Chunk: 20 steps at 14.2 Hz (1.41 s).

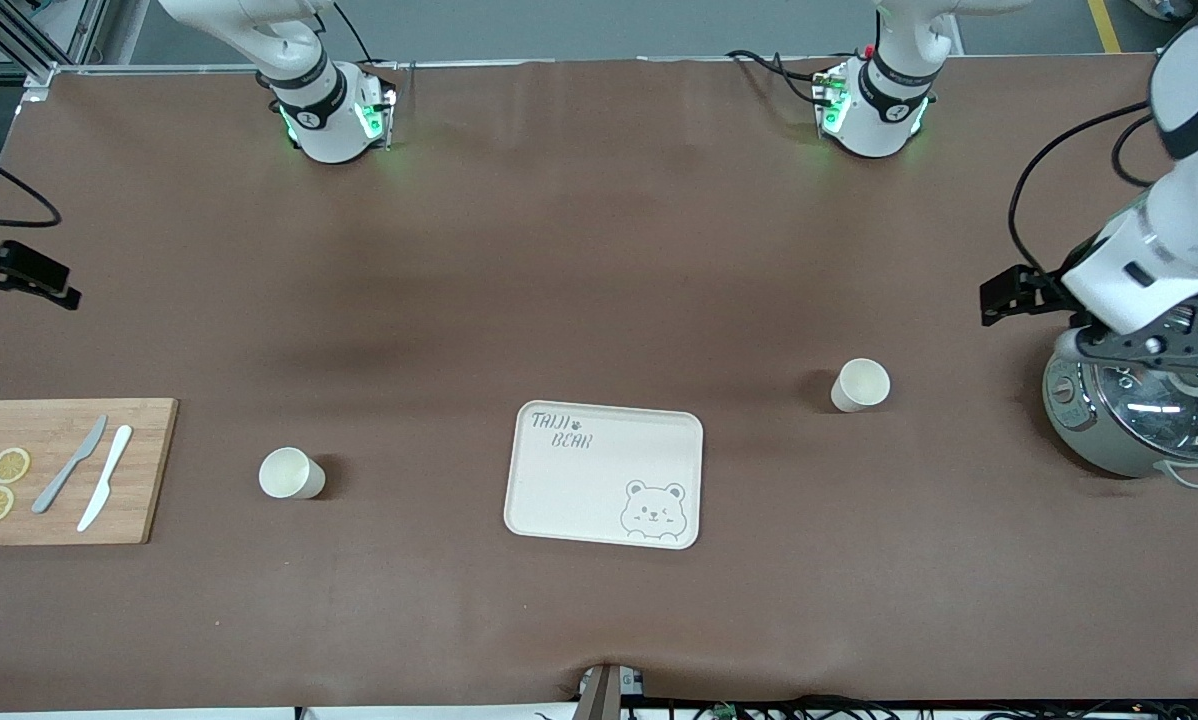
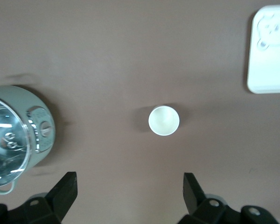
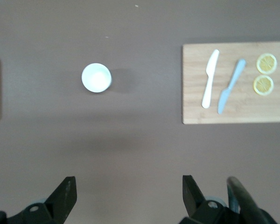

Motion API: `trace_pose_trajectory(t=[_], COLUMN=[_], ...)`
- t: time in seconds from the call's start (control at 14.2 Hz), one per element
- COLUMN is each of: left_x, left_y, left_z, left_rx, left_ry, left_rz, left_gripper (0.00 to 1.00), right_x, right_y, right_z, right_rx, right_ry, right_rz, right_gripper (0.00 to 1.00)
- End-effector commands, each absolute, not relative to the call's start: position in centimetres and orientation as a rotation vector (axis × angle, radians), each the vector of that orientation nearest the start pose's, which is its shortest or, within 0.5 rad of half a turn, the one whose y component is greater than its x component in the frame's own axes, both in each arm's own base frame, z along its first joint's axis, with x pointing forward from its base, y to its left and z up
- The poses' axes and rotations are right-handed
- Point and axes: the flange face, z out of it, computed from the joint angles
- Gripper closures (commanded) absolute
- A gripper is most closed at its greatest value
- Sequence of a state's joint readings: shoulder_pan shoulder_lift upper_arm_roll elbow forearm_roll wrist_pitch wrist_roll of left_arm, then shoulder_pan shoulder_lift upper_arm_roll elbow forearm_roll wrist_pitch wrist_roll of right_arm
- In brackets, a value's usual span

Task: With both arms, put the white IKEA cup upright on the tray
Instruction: 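Move the right gripper toward one white cup while the left gripper reaches the other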

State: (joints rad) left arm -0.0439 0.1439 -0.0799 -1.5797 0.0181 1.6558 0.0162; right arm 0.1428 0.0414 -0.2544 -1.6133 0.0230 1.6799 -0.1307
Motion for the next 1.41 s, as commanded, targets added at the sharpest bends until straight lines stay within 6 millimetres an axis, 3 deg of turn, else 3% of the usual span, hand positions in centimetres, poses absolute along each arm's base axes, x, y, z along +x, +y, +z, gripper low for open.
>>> trace_pose_trajectory(t=[0.0, 0.14, 0.35, 0.56, 0.7, 0.92, 1.06, 1.2, 1.34], left_x=[55.4, 53.6, 53.0, 52.1, 51.4, 50.3, 50.3, 50.4, 50.9], left_y=[-6.5, -5.2, -5.3, -5.3, -5.4, -6.1, -6.4, -6.9, -7.1], left_z=[49.0, 44.9, 42.0, 39.2, 36.7, 32.5, 30.4, 28.9, 27.2], left_rx=[-3.129, -3.151, -3.16, -3.173, -3.171, -3.167, -3.17, -3.173, -3.177], left_ry=[0.283, 0.242, 0.221, 0.201, 0.198, 0.218, 0.214, 0.23, 0.229], left_rz=[0.032, -0.019, 0.001, -0.025, -0.067, -0.149, -0.159, -0.139, -0.156], left_gripper=[0.0, 0.0, 0.0, 0.0, 0.0, 0.0, 0.0, 0.0, 0.0], right_x=[60.1, 62.3, 65.3, 67.2, 67.8, 68.0, 67.8, 67.2, 67.0], right_y=[-1.9, -0.2, 2.1, 2.1, 0.8, -2.1, -2.3, -2.2, -1.1], right_z=[56.5, 53.5, 48.5, 44.3, 41.9, 40.1, 39.7, 38.0, 39.2], right_rx=[-3.09, -3.015, -3.044, -3.072, -3.112, -3.13, -3.129, -3.13, -3.12], right_ry=[-0.11, -0.073, -0.113, -0.119, -0.129, -0.146, -0.181, -0.183, -0.212], right_rz=[-0.103, -0.134, -0.179, -0.197, -0.162, -0.134, -0.12, -0.101, -0.096], right_gripper=[0.0, 0.0, 0.0, 0.0, 0.0, 0.0, 0.0, 0.0, 0.0])
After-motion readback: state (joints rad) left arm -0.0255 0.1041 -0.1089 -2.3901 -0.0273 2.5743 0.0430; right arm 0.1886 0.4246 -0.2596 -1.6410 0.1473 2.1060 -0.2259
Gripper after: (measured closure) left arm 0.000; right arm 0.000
